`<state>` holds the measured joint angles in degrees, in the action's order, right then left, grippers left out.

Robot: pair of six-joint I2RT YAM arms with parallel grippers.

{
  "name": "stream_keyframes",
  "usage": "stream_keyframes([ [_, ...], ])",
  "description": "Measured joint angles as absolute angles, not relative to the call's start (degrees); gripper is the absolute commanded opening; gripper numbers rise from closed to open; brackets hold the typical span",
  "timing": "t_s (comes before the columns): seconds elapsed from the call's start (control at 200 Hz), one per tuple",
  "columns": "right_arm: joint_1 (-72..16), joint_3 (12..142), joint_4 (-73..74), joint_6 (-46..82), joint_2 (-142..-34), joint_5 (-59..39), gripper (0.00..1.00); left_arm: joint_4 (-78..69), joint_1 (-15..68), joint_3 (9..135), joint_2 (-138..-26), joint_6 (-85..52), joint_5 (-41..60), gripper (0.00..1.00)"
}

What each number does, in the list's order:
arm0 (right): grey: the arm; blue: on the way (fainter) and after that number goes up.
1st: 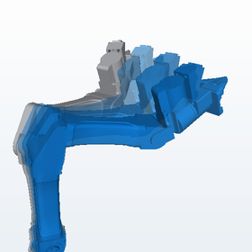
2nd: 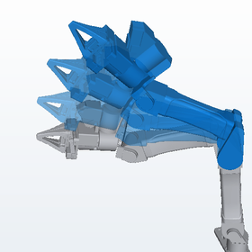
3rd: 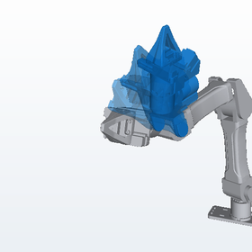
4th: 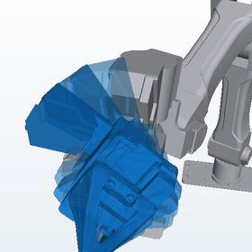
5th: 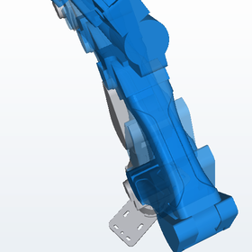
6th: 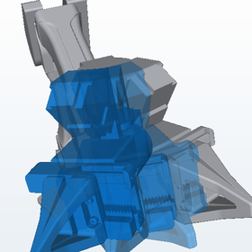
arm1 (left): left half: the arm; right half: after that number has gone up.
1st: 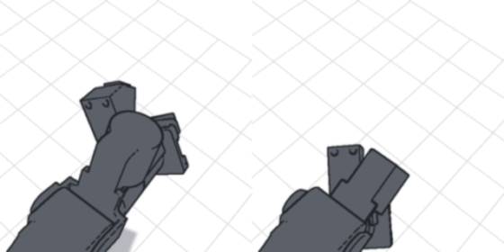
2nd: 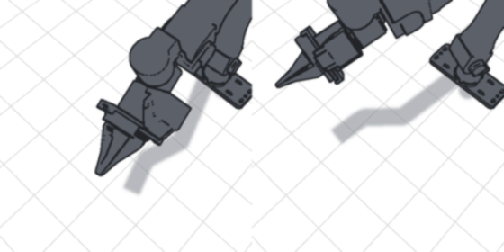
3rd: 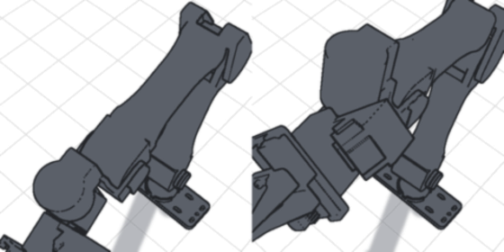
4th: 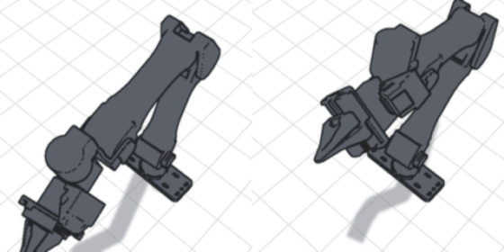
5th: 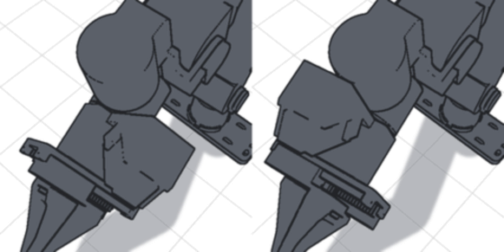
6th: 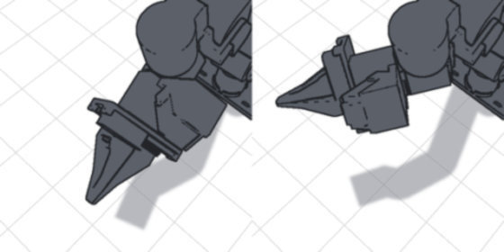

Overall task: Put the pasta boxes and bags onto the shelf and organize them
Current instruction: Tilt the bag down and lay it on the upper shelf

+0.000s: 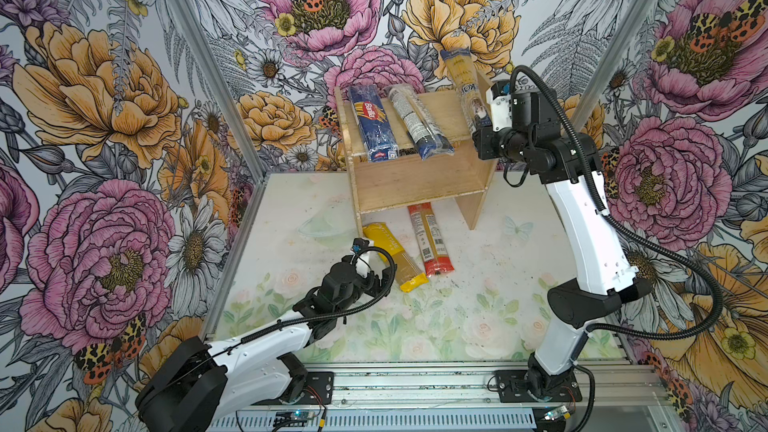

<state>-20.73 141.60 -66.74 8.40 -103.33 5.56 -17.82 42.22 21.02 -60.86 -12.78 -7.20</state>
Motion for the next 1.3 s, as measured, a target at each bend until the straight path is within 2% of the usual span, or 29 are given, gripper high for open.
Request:
stream_keyframes([
  [0.315,-20.64,141.6,-66.59,8.12,-103.44,5.54,0.25,-17.8,42.22,21.02,-60.77,-12.8,-7.22,0.99],
  [0.636,-20.64,141.6,-66.17,8.01,-103.55,5.54,0.3,-17.74,42.22,21.02,-59.99,-12.78,-7.73,0.99],
  [0.746,-20.64,141.6,-66.11,8.01,-103.57,5.52,0.35,-17.74,42.22,21.02,-59.99,-12.78,-7.88,0.99],
  [1.301,-20.53,141.53,-61.8,8.01,-103.57,5.34,0.37,-17.34,42.22,21.02,-59.96,-12.82,-8.01,0.99],
])
